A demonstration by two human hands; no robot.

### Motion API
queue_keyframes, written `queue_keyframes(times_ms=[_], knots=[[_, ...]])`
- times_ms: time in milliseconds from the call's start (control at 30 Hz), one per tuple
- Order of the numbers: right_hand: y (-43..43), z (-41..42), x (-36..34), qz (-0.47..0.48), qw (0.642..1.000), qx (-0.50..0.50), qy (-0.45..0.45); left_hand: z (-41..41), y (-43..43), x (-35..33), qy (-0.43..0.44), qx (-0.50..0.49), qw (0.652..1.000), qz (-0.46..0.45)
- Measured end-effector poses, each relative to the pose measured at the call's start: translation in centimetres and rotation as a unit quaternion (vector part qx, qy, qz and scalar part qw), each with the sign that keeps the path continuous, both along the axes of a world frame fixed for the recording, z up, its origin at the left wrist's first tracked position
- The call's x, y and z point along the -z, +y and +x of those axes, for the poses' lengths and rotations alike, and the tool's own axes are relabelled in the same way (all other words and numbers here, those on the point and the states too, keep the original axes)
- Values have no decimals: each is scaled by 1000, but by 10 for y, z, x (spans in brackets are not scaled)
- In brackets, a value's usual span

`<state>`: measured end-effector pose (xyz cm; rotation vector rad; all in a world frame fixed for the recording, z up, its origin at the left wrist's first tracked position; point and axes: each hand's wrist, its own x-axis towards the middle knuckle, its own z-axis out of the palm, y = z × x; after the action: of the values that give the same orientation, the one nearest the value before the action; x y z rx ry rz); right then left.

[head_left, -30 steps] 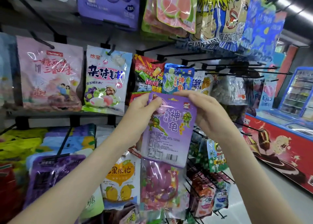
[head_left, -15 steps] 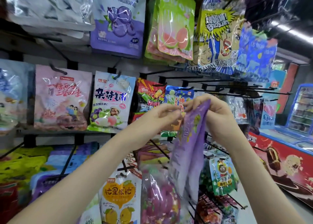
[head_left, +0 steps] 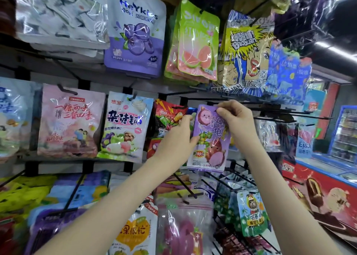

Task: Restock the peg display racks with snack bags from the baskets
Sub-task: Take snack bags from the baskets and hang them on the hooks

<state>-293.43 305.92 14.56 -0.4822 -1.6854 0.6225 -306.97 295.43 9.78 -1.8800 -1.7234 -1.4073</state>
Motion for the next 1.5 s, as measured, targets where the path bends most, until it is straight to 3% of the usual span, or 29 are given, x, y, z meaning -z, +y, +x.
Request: queue_keyframes(times_ms=[133,267,400,533,633,733,833,933,1100,1167,1233,1333,1500], knots=[[3,1,-3,-29,999,-31,-3,-4,14,5,119,-78,988,53],[9,-3,-7,-40,999,-15,-25,-11,28,13,224,-152,948,168],[29,-21,-1,-4,996,61,-70,-17,43,15,319,-226,912,121],[46,-36,9,65,977,193,-61,-21,56,15,356,-258,897,47],[42,-42,24,156,958,235,-51,-23,58,15,374,-276,885,22],[37,-48,52,233,922,305,-54,-21,51,21,352,-282,892,24],[30,-51,87,254,905,323,-112,-15,32,46,316,-279,905,56],[10,-46,114,222,921,270,-174,-11,5,80,294,-287,911,37],[-65,-26,160,210,960,97,-157,1,-69,139,189,-302,934,23],[-109,-16,194,214,965,31,-151,14,-112,174,138,-315,938,42],[-155,-8,240,209,961,-46,-176,30,-160,220,89,-321,943,1],[-220,1,327,151,941,-155,-261,56,-230,304,7,-342,934,-99],[-315,41,467,32,841,-312,-442,119,-321,432,-120,-349,884,-288]])
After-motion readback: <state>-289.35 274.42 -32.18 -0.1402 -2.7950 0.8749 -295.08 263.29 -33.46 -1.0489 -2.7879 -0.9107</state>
